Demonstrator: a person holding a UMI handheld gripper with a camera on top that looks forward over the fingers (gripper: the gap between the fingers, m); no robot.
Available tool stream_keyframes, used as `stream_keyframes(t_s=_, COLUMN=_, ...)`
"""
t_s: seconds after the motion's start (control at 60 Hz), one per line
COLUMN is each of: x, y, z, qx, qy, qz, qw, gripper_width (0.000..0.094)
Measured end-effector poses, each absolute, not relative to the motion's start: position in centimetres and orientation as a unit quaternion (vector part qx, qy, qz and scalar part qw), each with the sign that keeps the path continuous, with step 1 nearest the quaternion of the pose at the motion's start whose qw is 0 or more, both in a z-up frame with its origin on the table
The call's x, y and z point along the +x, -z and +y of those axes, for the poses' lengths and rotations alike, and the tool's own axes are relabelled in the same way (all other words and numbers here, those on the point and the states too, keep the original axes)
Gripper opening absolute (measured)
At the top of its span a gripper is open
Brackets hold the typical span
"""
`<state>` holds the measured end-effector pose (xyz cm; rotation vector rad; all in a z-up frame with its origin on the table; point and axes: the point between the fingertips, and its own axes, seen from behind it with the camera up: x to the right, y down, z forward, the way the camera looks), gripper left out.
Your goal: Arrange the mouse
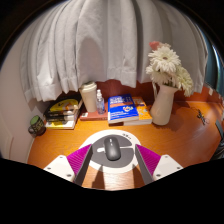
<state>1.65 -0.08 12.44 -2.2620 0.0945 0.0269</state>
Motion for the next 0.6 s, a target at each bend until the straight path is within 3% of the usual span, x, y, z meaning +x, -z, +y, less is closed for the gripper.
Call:
stream_keyframes(t_s=0.25, x=0.7, y=-20.3, z=-13.2, qx=-0.893, qy=-0.034, qz=0.001, qw=0.448, gripper_width=0.0846)
stream_keyframes(t_s=0.6, x=1.5, y=-25.5, z=-22.1, qx=-0.876, qy=-0.056, qz=-0.016, qw=0.479, gripper_width=0.0844)
